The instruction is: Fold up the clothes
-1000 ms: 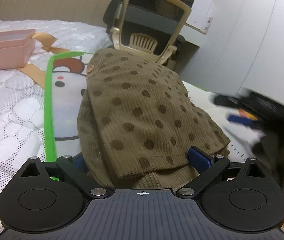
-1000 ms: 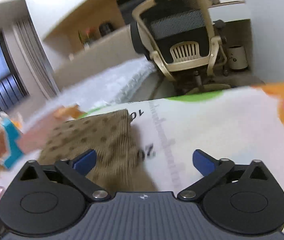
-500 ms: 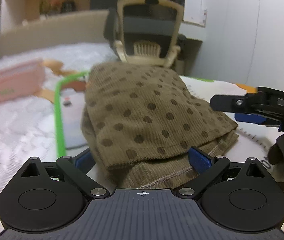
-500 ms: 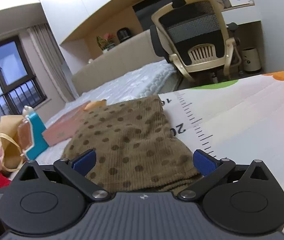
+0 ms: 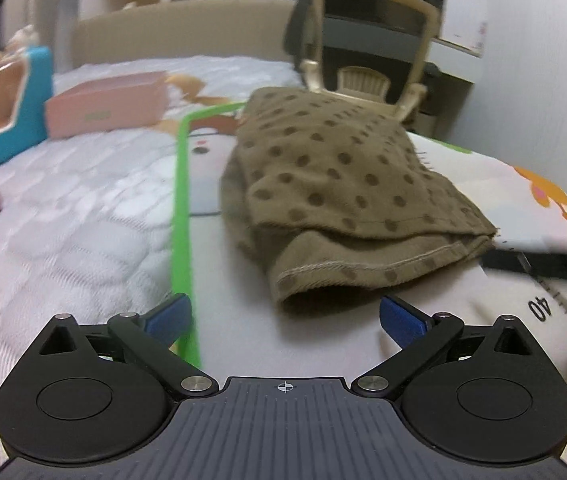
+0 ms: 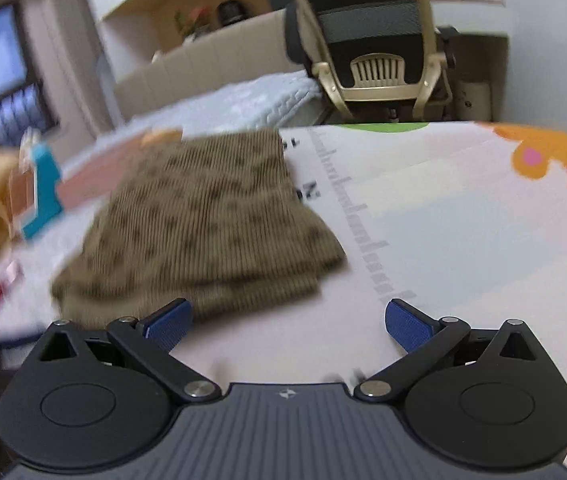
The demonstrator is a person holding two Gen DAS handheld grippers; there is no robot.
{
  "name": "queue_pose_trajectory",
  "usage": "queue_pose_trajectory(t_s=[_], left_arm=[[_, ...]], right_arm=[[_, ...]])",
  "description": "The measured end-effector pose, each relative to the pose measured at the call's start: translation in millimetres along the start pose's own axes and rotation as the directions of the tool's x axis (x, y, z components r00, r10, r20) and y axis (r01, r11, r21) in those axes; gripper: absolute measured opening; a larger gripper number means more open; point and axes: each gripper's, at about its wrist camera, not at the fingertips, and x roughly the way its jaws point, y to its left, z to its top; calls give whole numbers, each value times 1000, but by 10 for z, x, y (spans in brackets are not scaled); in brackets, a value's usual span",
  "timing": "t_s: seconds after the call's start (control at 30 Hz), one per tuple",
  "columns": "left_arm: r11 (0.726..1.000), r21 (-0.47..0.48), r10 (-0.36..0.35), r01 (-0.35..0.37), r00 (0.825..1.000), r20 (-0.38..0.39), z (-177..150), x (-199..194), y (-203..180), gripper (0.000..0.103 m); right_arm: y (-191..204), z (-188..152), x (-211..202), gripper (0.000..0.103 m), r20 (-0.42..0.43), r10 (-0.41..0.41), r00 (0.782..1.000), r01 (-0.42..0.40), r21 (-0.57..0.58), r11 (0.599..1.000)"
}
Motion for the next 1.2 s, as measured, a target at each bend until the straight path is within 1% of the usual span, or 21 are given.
queue_pose_trajectory(t_s=[0.03, 0.1, 0.2, 0.23, 0.3, 0.57, 1.2], left_arm=[[1000, -13, 8, -8, 1000, -11, -20, -21, 3, 103], [999, 1, 46, -46, 998, -30, -12, 10, -35, 103], [996, 20, 83, -82, 995, -49, -8, 47, -69, 103], [996, 12, 84, -84, 995, -48, -13, 45, -64, 103], [996, -7, 87, -88, 995, -49, -30, 34, -47, 103], [996, -11, 93, -94, 994, -48, -53, 30, -45, 103], [996, -11, 93, -93, 994, -51, -42, 61, -50, 103]], right_arm=[[34, -32, -51, 103, -9, -19, 1000, 19, -53, 998], [101, -86, -128, 103, -23, -58, 998, 54, -151, 987], [124, -115, -59, 103, -57, -91, 994, 77, -213, 974], [129, -124, -33, 103, -68, -101, 993, 83, -231, 969], [78, -119, -13, 103, -64, -79, 995, 64, -209, 976], [74, -174, 14, 103, -35, -92, 995, 82, -220, 972], [68, -152, 23, 103, -38, -91, 995, 81, -216, 973]])
